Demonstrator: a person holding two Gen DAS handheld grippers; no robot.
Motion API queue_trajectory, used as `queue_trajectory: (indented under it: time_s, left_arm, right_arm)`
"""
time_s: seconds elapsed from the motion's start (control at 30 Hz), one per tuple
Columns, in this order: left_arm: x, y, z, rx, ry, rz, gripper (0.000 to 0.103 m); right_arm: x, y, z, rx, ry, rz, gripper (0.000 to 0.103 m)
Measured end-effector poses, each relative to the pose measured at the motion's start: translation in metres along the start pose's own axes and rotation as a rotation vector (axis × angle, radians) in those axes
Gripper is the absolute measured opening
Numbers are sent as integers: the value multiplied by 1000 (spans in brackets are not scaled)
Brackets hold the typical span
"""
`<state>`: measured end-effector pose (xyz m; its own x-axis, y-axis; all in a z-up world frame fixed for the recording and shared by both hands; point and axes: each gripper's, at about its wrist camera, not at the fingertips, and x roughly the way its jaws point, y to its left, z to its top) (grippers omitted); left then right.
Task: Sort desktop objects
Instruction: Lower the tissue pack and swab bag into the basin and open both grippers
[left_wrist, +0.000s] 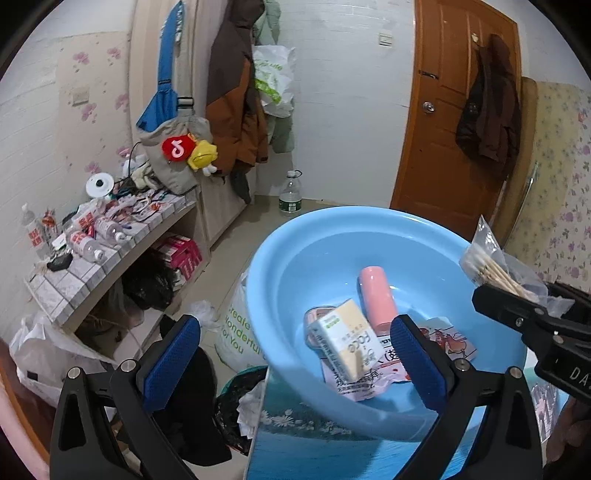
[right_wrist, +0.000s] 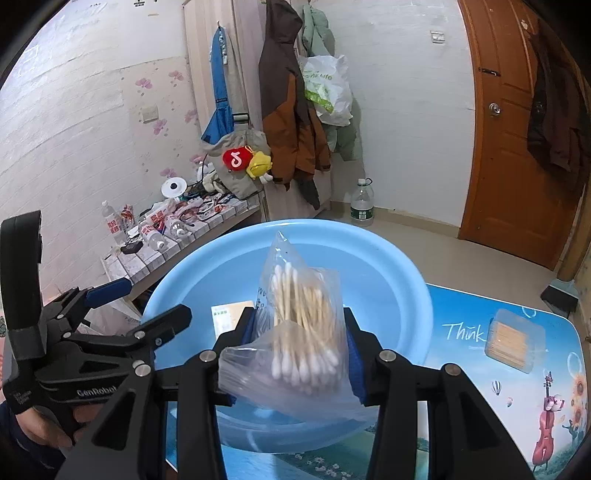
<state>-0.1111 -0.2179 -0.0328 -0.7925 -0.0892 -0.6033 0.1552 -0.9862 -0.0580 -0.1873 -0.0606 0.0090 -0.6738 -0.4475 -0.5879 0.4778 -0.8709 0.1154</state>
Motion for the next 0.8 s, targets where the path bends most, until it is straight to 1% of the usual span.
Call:
queue_trajectory:
  time_s: [0.13,0.43,0.47,0.53,0.57,0.6,0.8]
  left_arm:
    - [1,3,-4,0,12,20,103]
    - [2,6,-9,-9,28,18,103]
    - [1,7,-9,-11,28,19,103]
    - [0,8,-8,-11,25,21,103]
    - [0,8,-7,-12,24,21,103]
    - [0,8,-7,-13,24,22,103]
    - [1,7,-6,-11,25,17,103]
  right_arm:
    - [8,3,-2,1,26,15,46]
    - [21,3,0,-11,60,19,46]
    - [23,3,1,-9,64,21,48]
    - [25,1,2,5,69,20,59]
    - [25,0,3,11,68,17,71]
    - [24,-1,3,15,63,12,78]
    - [18,-8,2,26,54,2,80]
